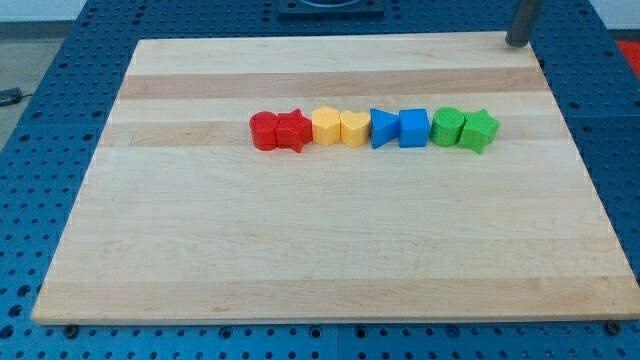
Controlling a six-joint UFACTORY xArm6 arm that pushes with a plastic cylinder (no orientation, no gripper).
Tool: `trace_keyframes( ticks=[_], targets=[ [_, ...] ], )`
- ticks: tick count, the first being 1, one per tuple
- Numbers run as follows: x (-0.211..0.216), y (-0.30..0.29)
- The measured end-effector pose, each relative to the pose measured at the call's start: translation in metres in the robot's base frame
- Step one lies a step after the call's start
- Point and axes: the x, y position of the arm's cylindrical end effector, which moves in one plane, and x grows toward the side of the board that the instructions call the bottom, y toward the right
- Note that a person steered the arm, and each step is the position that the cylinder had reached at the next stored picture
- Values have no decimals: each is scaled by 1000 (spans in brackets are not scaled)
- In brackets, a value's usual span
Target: Push the green blocks into the other blocks
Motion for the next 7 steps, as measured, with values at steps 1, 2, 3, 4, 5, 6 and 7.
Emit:
trace_keyframes(
  ticks=[1,2,3,4,5,6,7],
  targets=[
    [0,-19],
    [0,-42],
    [0,-42],
    [10,-42],
    [28,-42],
    [42,-38],
    [66,-38]
  ],
)
